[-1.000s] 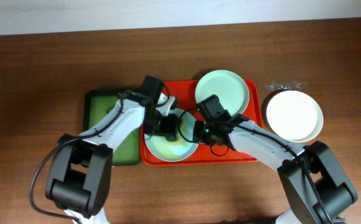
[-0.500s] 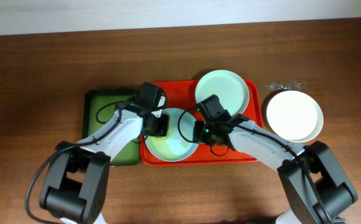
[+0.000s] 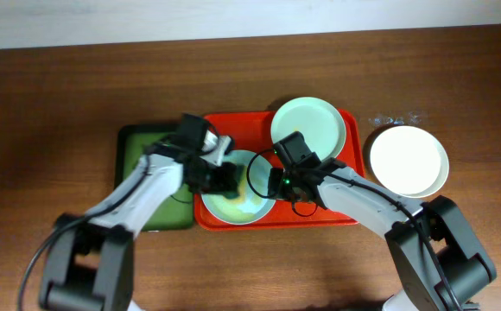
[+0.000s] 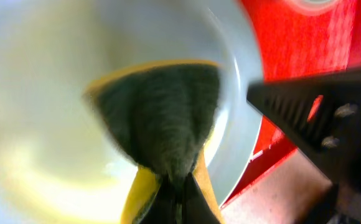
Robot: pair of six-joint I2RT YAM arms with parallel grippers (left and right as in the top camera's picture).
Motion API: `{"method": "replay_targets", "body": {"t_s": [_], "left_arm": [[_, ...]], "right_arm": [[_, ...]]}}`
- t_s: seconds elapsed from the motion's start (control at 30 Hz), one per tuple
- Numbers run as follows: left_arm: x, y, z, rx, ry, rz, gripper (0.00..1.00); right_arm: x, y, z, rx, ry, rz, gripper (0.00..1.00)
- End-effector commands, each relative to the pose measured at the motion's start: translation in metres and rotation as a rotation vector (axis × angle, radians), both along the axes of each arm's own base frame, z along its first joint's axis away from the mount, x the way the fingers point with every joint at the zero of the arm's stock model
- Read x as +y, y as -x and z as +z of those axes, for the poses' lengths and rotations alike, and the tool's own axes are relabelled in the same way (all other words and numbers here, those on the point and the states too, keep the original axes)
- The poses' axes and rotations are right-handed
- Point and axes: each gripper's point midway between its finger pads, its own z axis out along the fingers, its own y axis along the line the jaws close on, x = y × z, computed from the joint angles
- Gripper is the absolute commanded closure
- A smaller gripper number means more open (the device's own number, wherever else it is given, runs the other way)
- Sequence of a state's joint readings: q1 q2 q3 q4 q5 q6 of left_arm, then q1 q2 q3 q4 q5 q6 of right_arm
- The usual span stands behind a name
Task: Clean dirty plates on tray and stack at the side
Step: 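Scrub the pale green plate surface with the sponge in left gripper, then return the sponge to the green tray and open the left gripper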
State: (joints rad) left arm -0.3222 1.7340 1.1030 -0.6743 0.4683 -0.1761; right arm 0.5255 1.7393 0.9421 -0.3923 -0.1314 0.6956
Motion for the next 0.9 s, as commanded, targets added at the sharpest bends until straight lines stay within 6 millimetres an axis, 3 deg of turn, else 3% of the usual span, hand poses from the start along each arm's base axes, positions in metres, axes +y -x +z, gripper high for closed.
{"method": "replay_targets", "body": {"t_s": [0.0, 0.1, 0.17, 0.5, 0.7, 0.77, 0.87], "left_arm": [[0.08, -0.036, 0.058, -0.219, -0.287, 0.191, 1.0], [0.132, -0.029, 0.068, -0.223, -0.466, 0.335, 1.0], [0.157, -0.018, 0.061, -0.165, -0.55, 0.436, 1.0], [0.176, 0.014, -0.013, -0.111, -0.647, 0.446, 0.96], [0.176, 0.014, -0.026, -0.135, -0.637, 0.454, 0.94], [0.176, 0.013, -0.025, -0.138, -0.635, 0.455, 0.56], [0.175, 0.002, -0.008, -0.166, -0.623, 0.466, 0.44]], "right_arm": [[-0.003, 0.004, -0.008, 0.017, 0.029, 0.01, 0.96], [-0.003, 0.004, -0.008, 0.018, 0.029, 0.01, 0.96], [-0.003, 0.004, -0.008, 0.018, 0.029, 0.01, 0.96], [-0.004, 0.006, -0.009, 0.025, 0.033, 0.01, 0.96], [-0.004, 0.006, -0.009, 0.025, 0.033, 0.01, 0.96], [-0.004, 0.006, -0.009, 0.025, 0.033, 0.01, 0.96], [-0.004, 0.006, -0.009, 0.025, 0.033, 0.01, 0.95]]}}
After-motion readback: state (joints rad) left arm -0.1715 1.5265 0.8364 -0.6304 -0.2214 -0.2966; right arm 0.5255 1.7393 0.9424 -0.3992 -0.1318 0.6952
